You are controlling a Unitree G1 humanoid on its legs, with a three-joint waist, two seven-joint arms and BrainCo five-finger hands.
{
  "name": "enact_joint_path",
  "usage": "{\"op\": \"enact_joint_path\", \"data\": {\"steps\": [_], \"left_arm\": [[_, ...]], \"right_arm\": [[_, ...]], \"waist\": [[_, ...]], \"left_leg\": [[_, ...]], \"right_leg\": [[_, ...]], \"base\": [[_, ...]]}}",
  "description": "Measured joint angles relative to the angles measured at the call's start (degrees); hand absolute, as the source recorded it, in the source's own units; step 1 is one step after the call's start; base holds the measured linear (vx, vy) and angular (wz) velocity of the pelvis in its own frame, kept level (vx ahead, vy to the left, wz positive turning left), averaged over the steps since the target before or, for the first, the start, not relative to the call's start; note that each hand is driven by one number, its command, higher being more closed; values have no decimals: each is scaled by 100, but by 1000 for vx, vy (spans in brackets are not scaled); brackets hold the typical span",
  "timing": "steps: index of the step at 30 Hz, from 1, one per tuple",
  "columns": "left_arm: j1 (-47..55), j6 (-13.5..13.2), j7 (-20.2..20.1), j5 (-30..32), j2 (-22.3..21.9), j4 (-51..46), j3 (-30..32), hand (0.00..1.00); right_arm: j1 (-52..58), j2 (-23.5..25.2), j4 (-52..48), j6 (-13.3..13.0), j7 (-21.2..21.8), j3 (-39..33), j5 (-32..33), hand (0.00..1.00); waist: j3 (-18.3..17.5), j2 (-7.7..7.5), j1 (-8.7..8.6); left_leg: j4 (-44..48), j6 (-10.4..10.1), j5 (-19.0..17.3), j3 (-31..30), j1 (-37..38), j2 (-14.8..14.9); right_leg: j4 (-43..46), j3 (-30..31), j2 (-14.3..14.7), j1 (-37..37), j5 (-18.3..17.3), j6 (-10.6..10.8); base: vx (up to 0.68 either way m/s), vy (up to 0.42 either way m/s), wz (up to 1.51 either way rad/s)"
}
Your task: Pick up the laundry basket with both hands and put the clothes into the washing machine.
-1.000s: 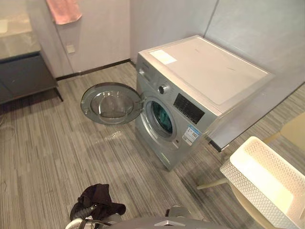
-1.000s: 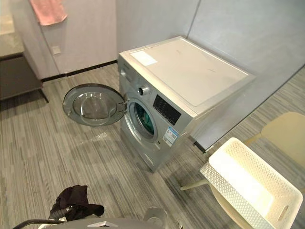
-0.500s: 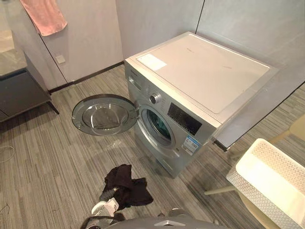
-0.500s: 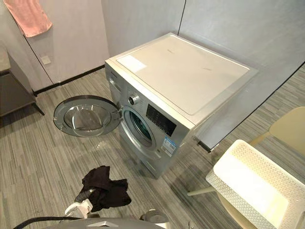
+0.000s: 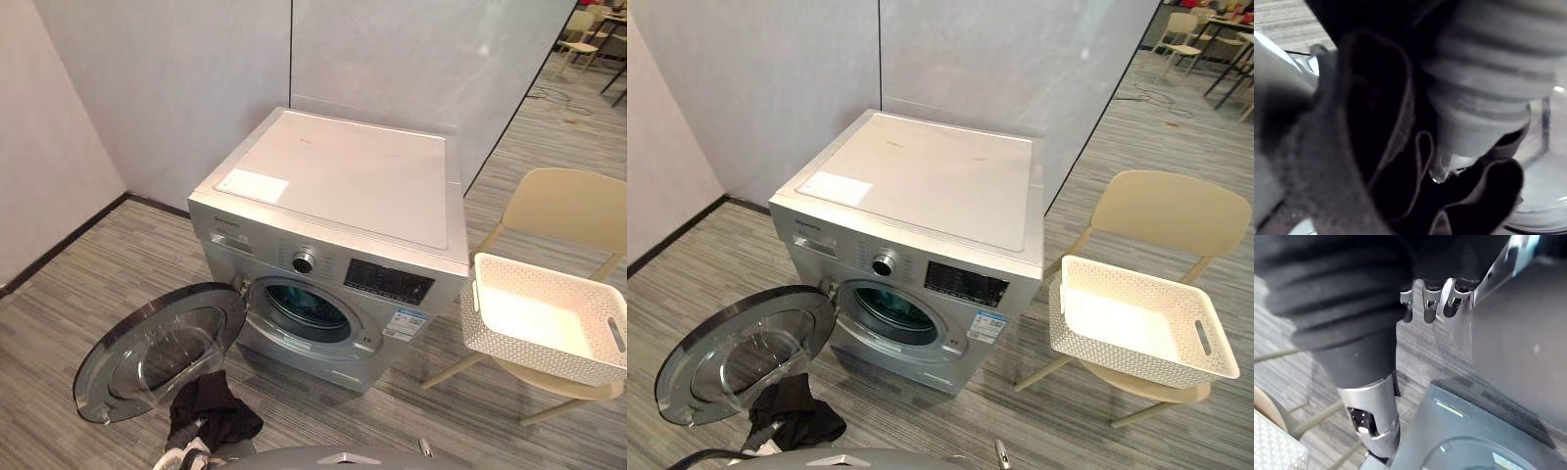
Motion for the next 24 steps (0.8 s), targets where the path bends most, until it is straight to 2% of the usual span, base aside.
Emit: {"op": "enact_joint_path", "data": {"steps": [1, 2, 3, 4, 5, 6, 7, 8, 9, 10, 11, 12, 14, 15, 17, 20, 23, 24], "left_arm": [[13, -4, -3, -1, -1, -7, -127, 100], [31, -3, -4, -1, -7, -46, -170, 100], [23, -4, -3, -4, -8, -69, -222, 100], [25, -4, -1, -9, -31, -148, -319, 100], [40, -4, 1, -35, -76, -246, -364, 100], [39, -4, 5, -85, -95, -263, -361, 100], [42, -7, 4, -165, -99, -267, -362, 100], [66, -8, 4, -222, -109, -265, -363, 100], [90, -10, 3, -224, -122, -259, -363, 100], [129, -6, 1, -213, -198, -186, -363, 100], [110, -2, -4, -205, -199, -121, -384, 100], [70, -4, -8, -205, -190, -82, -452, 100], [-94, -1, -25, -190, -129, -7, -812, 100], [-181, 0, -34, -172, -126, 18, -886, 100], [-320, 13, -56, -146, -168, 49, -1045, 100], [-275, 11, -56, -153, -115, -11, -1058, 100], [-266, 10, -55, -150, -58, -46, -1328, 100], [-205, 11, -53, -145, -40, -163, -1434, 100]], "right_arm": [[43, 9, -6, 6, 12, -139, -73, 0], [49, 9, -17, 22, 26, -200, -121, 0], [72, 10, -14, 88, 27, -279, -252, 0], [105, 23, -20, 143, 29, -428, -297, 0], [149, 25, -15, 140, 28, -494, -295, 0], [184, 21, -16, 139, 29, -505, -296, 0], [227, 25, 3, 149, 31, -473, -296, 0], [234, 32, 4, 174, 36, -397, -296, 0], [268, 25, 5, 191, 38, -378, -296, 0], [320, -39, 6, 201, 46, -350, -296, 0], [234, -52, 6, 195, 49, -348, -296, 0], [210, -68, 14, 193, 50, -350, -296, 0], [119, -140, 135, 192, 50, -362, -297, 0], [52, -141, 212, 196, 47, -368, -297, 0], [30, -154, 240, 203, 37, -398, -296, 0], [44, -165, 243, 203, 39, -347, -296, 0], [-77, -241, 232, 196, 51, -124, -297, 0], [-68, -307, 233, 195, 53, 66, -297, 0]], "waist": [[-20, 8, 28], [-26, 7, 15], [-39, 14, -18], [-17, 53, -44], [33, 126, -61], [52, 157, -81], [58, 169, -118], [65, 148, -112], [67, 138, -112], [60, 157, -108], [11, 232, -115], [3, 237, -127], [93, 200, -203], [174, 141, -229], [265, 150, -307], [248, 93, -234], [311, 221, -248], [319, 272, -224]], "left_leg": [[-40, 107, -20, 232, 91, -70], [-83, 143, -7, 355, 115, -97], [-170, 211, 33, 506, 192, -162], [-329, 310, 92, 661, 373, -223], [-455, 374, 132, 806, 609, -202], [-527, 381, 136, 870, 705, -170], [-629, 400, 151, 1065, 863, -126], [-825, 438, 173, 1316, 1100, -110], [-929, 446, 181, 1439, 1215, -112], [-1108, 430, 198, 1594, 1334, -90], [-1336, 383, 293, 1709, 1341, -28], [-1477, 371, 379, 1764, 1340, 4], [-2063, 302, 773, 1847, 1355, -6], [-2243, 287, 893, 1814, 1408, -50], [-2525, 217, 1127, 1581, 1588, 11], [-2502, 97, 1064, 1572, 1604, 184], [-1917, 32, 699, 1409, 1297, 384], [-1550, -62, 488, 1363, 1155, 549]], "right_leg": [[146, 156, -71, -209, 315, -11], [272, 195, -112, -343, 456, -25], [513, 157, -173, -542, 687, -134], [937, 21, -208, -837, 1022, -398], [1489, -257, -202, -1138, 1121, -569], [1801, -464, -186, -1260, 934, -575], [2287, -1060, -167, -1414, 540, -553], [2425, -1741, -172, -1438, 420, -566], [2334, -2089, -183, -1416, 403, -605], [1972, -2542, -244, -1274, 291, -558], [1418, -2780, -124, -1130, 224, -472], [1133, -2838, -65, -1077, 217, -459], [72, -2893, 143, -821, 195, -430], [-196, -2940, 168, -710, 114, -371], [-335, -3152, 302, -510, 125, -399], [-421, -3210, 448, -402, 32, -477], [-439, -3328, 632, -321, -163, -600], [-435, -3298, 746, -286, -252, -659]], "base": [[140, 337, -74], [112, 310, -68], [98, 266, -52], [101, 225, -60], [110, 206, -54], [37, 151, -52], [-24, 104, -57], [-31, 78, -67], [-23, 11, -88], [19, -46, -91], [14, -49, -83], [-3, -103, -59], [-41, -168, -24], [-30, -147, 5], [-11, -120, 40], [-46, -115, 12], [22, -97, 16], [103, -40, 9]]}}
